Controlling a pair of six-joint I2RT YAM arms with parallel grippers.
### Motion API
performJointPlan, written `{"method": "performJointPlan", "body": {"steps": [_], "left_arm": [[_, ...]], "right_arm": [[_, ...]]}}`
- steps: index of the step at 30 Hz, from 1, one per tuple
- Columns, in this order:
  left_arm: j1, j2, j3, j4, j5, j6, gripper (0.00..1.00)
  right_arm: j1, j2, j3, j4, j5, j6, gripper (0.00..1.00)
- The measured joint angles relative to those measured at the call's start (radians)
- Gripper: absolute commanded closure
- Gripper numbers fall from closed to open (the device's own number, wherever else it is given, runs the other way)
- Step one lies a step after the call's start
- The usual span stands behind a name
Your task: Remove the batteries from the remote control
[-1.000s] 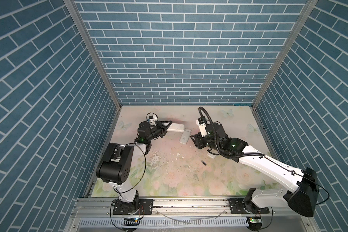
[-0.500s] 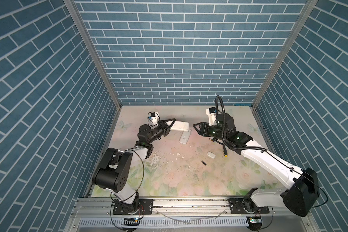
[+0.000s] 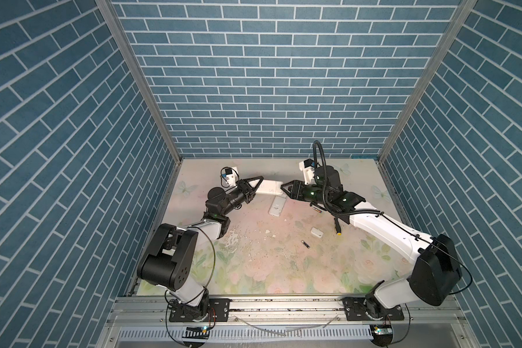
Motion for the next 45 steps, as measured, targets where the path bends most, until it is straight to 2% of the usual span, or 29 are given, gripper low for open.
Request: {"method": "performJointPlan", "body": {"steps": [24,34,45], "left_arm": [[-0.005,0.013,-0.007,0.033,-0.002,-0.018,1.0],[-0.007,0.013,-0.006,0.035,-0.002,-0.019,1.0],[-0.007,0.013,-0.006,0.034,-0.002,-0.018,1.0]], "right_arm": [[0.0,0.08,0.052,0.027,-0.049,0.028,0.53],[0.0,0.09,0.064,0.029,-0.059,0.03,0.62],[0.0,0.09,0.064,0.029,-0.06,0.044,0.6]]}}
